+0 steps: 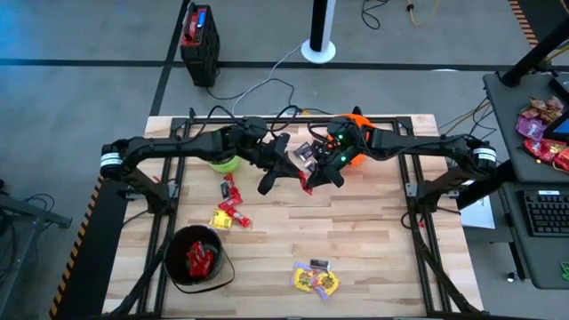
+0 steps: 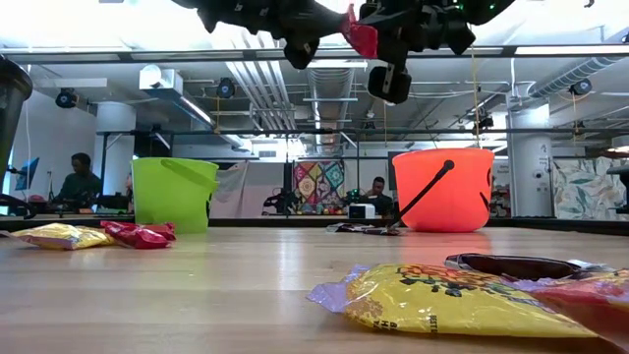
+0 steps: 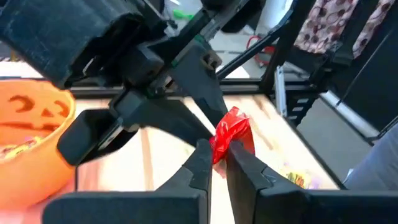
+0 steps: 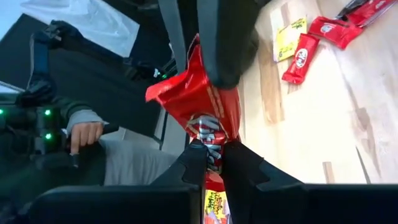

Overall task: Sort candy by brand, put in halloween buckets
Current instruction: Put the red candy into the black bucket

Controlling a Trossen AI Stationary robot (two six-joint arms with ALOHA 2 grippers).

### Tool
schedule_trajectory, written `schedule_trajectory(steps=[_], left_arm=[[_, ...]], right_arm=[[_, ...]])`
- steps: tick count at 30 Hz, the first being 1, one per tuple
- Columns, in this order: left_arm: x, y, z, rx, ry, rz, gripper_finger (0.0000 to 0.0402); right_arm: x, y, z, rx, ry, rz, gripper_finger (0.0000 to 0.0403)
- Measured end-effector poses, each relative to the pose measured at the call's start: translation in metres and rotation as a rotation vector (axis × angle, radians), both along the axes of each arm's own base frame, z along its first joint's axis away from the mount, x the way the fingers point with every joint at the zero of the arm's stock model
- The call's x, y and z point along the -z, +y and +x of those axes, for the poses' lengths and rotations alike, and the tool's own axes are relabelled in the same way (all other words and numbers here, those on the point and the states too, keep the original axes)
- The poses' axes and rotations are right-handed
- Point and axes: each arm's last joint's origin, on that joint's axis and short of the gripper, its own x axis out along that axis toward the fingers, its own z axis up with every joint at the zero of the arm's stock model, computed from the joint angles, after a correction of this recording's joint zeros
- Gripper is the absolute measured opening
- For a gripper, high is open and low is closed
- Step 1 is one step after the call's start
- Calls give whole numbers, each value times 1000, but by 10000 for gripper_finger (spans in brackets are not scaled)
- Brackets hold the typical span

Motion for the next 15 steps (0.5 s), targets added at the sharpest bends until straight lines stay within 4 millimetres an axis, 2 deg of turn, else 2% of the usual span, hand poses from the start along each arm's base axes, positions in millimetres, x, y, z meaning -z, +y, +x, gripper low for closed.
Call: schedule_trajectory(steps=[3,11,15], left_arm=[[-8,-1,-6,1,25,30,3],[-35,-4,-14,29,96,35,2],[-41,-4,-14,32,97,34,2]], right_arm=[[-1,-5,-1,16,-1,6,40],[-3,-12,-2,45,-18,-1,117],[-3,-13,-2,40,-38,-24,143]])
